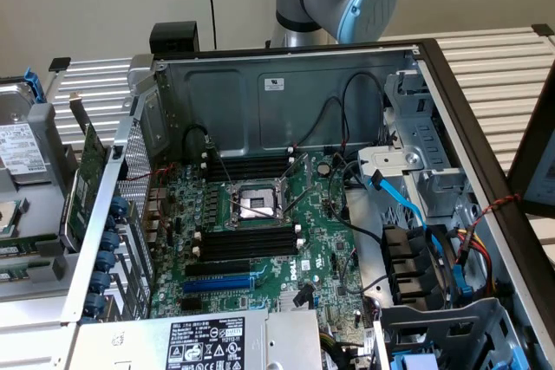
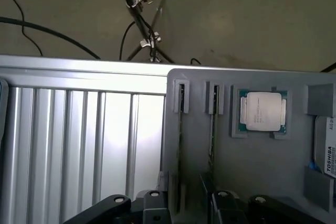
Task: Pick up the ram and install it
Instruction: 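Pick up the ram and move it above insertion slot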
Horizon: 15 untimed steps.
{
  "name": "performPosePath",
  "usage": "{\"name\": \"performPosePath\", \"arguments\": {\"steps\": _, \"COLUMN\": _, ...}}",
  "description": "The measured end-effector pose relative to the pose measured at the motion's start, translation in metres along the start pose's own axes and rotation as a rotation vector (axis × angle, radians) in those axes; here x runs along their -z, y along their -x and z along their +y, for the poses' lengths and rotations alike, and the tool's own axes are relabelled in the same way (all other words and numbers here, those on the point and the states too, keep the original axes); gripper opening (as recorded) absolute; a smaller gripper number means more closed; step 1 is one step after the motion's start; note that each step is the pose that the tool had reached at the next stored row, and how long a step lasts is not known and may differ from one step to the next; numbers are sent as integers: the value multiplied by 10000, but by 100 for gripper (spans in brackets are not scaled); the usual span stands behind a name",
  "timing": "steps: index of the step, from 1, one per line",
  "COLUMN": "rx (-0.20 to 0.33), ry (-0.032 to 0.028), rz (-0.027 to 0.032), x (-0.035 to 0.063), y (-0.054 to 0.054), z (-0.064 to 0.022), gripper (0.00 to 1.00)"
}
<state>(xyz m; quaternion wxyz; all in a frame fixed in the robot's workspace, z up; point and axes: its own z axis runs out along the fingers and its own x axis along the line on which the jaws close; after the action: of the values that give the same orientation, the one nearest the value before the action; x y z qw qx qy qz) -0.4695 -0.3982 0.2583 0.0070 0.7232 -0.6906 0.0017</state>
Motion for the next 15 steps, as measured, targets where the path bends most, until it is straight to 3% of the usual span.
{"name": "performPosePath", "arguments": {"steps": 10, "rx": 54, "ry": -2, "rz": 0, "x": -183, "y": -72, "z": -8, "gripper": 36}}
{"name": "performPosePath", "arguments": {"steps": 15, "rx": 67, "ry": 0, "rz": 1, "x": -273, "y": -91, "z": -70, "gripper": 36}}
